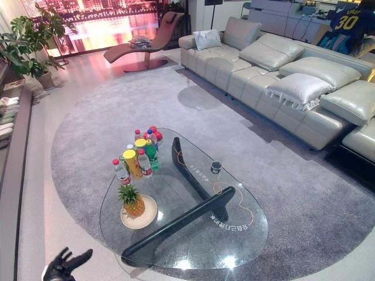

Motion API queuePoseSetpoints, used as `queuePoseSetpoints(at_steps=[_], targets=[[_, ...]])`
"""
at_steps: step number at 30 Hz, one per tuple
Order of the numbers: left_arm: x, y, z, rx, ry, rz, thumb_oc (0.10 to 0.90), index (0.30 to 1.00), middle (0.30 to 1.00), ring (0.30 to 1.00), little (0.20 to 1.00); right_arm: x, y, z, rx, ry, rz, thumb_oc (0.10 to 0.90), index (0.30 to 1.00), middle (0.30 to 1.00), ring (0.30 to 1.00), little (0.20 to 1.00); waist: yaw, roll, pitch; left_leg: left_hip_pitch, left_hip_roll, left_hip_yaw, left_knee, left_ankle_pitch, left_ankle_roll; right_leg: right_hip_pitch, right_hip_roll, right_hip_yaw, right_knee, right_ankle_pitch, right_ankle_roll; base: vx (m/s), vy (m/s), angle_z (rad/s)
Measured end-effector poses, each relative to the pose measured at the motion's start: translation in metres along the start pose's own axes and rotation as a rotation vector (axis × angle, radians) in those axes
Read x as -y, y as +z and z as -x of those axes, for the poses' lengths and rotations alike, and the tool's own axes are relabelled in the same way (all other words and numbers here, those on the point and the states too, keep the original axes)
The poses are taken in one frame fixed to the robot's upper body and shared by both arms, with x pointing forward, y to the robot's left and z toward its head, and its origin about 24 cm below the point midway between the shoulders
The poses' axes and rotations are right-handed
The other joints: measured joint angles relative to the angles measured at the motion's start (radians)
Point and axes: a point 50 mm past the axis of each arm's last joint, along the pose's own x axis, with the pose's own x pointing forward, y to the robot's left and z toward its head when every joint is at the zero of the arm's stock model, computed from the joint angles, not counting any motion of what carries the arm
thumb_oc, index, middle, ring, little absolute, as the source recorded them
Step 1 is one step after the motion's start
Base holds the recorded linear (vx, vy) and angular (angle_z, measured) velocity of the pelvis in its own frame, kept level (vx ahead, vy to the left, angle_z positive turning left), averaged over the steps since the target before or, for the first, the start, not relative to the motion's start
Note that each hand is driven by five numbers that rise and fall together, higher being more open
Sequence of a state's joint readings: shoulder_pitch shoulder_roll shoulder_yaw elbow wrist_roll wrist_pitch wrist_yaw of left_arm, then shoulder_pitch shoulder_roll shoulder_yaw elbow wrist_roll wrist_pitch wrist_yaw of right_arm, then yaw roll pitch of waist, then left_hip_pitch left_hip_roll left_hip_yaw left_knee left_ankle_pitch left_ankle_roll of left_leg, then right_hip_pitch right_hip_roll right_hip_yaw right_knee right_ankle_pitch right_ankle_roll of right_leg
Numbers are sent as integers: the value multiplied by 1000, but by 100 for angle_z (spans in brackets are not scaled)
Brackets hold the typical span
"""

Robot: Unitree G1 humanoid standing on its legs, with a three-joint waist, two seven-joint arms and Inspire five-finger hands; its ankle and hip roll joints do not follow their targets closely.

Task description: Pick up the fruit to the plate

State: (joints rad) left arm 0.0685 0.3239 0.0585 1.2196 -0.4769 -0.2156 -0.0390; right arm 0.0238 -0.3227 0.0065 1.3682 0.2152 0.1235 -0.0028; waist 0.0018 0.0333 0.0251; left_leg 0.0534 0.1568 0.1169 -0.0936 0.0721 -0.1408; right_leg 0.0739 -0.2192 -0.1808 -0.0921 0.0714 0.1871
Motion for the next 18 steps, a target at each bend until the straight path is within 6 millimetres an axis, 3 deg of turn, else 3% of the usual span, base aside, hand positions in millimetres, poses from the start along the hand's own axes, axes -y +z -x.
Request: queuePoseSetpoints(at_steps=[4, 9, 18], targets=[[13, -26, 5, -158, -148, -169, 800, 900, 900, 900, 900, -1, 3, 0, 2, 13, 73, 800, 900, 900, 900, 900, -3, 8, -3, 15, 0, 1, 1, 0, 0, 11, 1, -1, 0, 2, -3, 12, 35, 0], [20, -40, 9, -288, -246, -254, 800, 900, 900, 900, 900, -3, 10, 0, 23, 19, 140, 800, 900, 900, 900, 900, -3, 7, -4, 16, 3, 1, 0, 0, -1, 12, 2, -2, 0, 1, -4, -1, 7, 0], [25, -37, 7, -327, -296, -325, 800, 900, 900, 900, 900, -1, 16, 1, 28, 9, 213, 800, 900, 900, 900, 900, -4, 14, -5, 31, 6, 2, 0, -2, -3, 23, 6, -2, 0, -1, -4, 0, 0, 0]])
